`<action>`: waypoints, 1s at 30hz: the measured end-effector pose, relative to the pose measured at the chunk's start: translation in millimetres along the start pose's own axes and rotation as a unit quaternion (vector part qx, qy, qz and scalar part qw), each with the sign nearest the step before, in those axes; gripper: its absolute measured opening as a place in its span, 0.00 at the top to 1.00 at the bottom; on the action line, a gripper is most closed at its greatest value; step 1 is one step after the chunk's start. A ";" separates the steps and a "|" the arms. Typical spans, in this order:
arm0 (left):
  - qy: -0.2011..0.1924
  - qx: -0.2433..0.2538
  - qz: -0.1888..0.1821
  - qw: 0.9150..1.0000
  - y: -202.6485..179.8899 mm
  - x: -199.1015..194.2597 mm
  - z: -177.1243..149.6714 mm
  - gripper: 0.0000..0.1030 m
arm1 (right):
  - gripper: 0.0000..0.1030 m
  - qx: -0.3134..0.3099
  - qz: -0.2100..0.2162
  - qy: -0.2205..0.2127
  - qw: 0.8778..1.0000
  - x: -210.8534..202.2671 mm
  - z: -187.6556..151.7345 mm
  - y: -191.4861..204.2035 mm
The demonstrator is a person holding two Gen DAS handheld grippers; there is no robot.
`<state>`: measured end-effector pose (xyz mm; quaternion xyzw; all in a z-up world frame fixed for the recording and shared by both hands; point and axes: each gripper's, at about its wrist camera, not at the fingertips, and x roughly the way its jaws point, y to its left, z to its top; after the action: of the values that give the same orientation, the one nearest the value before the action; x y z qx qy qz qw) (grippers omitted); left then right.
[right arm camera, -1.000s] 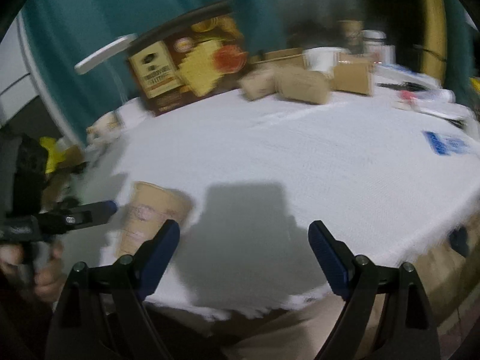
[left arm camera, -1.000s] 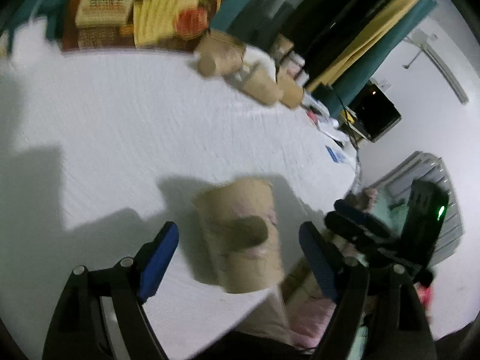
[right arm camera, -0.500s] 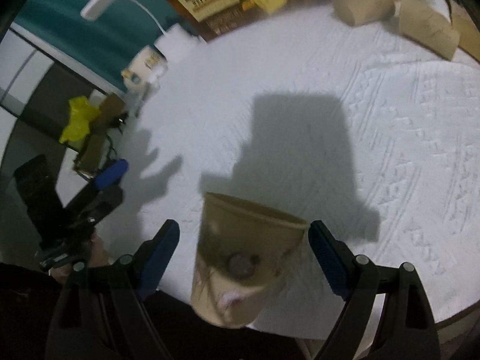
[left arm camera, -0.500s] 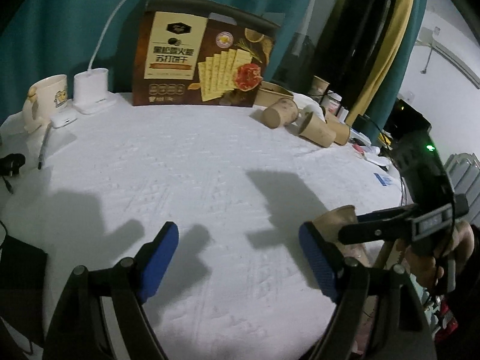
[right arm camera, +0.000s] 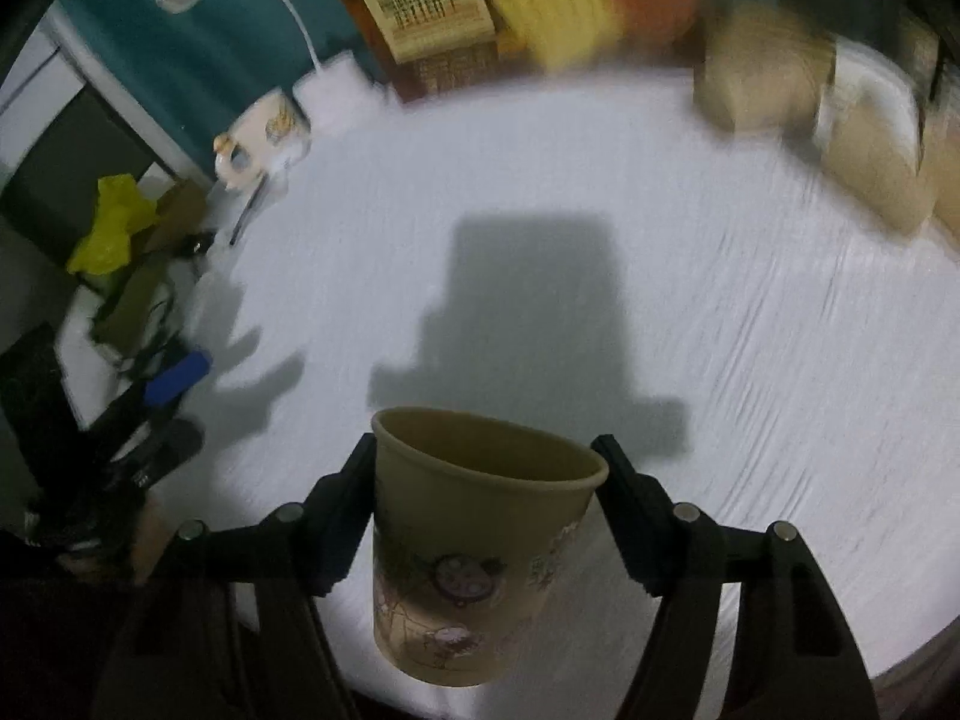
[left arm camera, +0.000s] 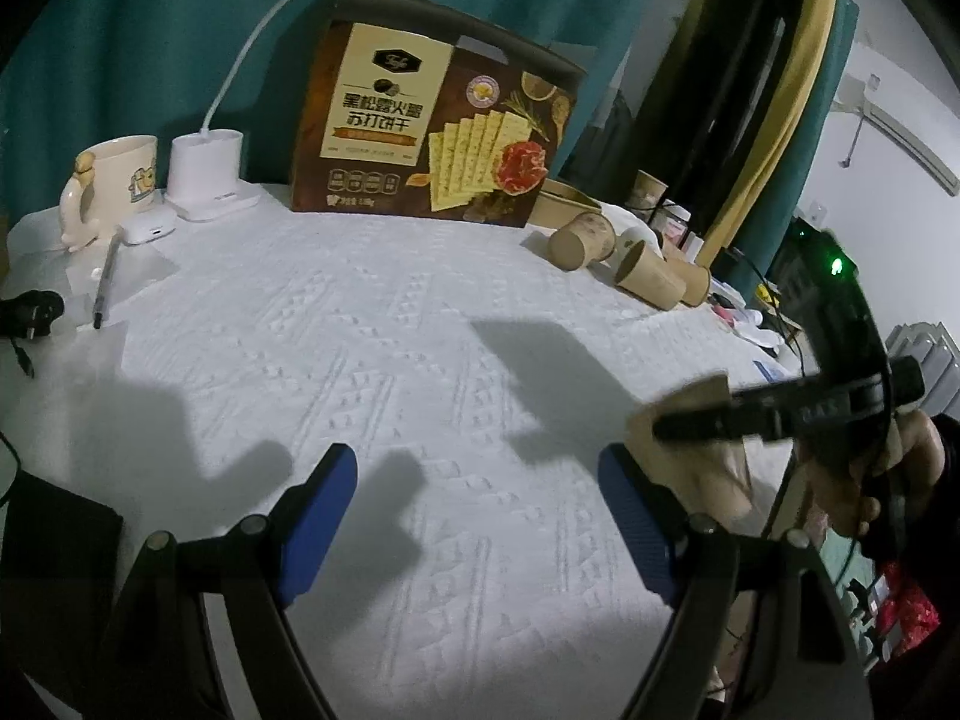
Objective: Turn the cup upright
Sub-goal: 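Grasp the cup with the right gripper while the left gripper releases it, then rotate the cup rim-up with the right gripper and set it on the table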
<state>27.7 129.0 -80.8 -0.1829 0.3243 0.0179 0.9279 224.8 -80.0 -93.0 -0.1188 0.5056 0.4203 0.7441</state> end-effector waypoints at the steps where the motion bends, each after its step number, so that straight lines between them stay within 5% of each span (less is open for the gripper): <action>1: -0.002 -0.001 0.000 1.000 1.3 -1.5 -0.1 0.20 | 0.35 -0.020 -0.019 -0.031 0.999 -3.9 3.2 5.4; 7: -0.012 -0.009 0.007 1.000 9.0 -10.1 -0.4 0.20 | 0.35 -0.093 -0.142 -0.167 0.971 -2.1 -2.2 24.5; 15: -0.011 -0.009 0.004 1.000 6.5 -10.5 -2.9 0.20 | 0.35 -0.100 -0.173 -0.252 0.947 -3.8 -40.4 47.2; 23: -0.010 0.011 -0.003 1.000 -8.5 -11.3 -9.7 0.20 | 0.33 -0.093 -0.181 -0.278 0.939 -15.6 -81.9 55.8; 30: -0.020 0.061 0.022 0.998 -30.4 -12.2 -14.6 0.20 | 0.21 -0.084 -0.140 -0.242 0.956 -12.4 -107.3 58.7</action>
<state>13.9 96.5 -74.0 -0.1183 0.3101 0.0221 0.9430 109.4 -114.5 -117.2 -0.1454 0.2515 0.3695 0.8826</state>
